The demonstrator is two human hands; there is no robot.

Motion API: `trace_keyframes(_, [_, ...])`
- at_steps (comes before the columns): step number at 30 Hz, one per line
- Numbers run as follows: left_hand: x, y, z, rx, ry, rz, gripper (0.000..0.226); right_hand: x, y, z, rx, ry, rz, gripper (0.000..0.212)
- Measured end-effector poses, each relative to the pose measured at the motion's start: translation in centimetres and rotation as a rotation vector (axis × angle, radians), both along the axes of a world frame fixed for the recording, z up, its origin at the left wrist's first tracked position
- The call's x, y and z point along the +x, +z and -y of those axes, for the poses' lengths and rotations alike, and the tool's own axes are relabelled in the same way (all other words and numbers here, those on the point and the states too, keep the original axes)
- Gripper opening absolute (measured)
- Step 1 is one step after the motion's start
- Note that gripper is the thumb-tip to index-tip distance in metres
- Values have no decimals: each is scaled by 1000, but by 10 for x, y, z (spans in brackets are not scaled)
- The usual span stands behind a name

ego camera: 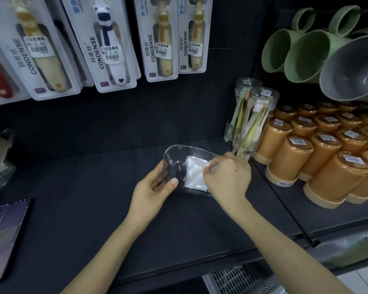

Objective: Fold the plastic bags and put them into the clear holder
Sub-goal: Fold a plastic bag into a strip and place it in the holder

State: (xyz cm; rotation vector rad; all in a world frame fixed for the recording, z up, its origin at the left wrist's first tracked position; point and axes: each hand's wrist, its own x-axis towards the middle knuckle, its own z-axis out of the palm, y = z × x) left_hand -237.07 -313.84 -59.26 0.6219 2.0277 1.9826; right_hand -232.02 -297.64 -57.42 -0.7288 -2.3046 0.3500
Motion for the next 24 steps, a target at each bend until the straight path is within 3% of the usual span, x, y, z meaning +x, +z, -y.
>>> trace_keyframes(9, [28,-3,15,34,60,-54,54,11,8,23,331,8,221,27])
trace_keyframes(13, [31,-2,20,34,44,-49,54,23,11,15,407,176,134,39])
trace_keyframes(16, [32,-2,23,40,33,-46,54,30,13,8,376,280,128,28])
trace_keyframes(24, [35,-4,28,54,20,-57,51,9,5,18,340,239,507,46])
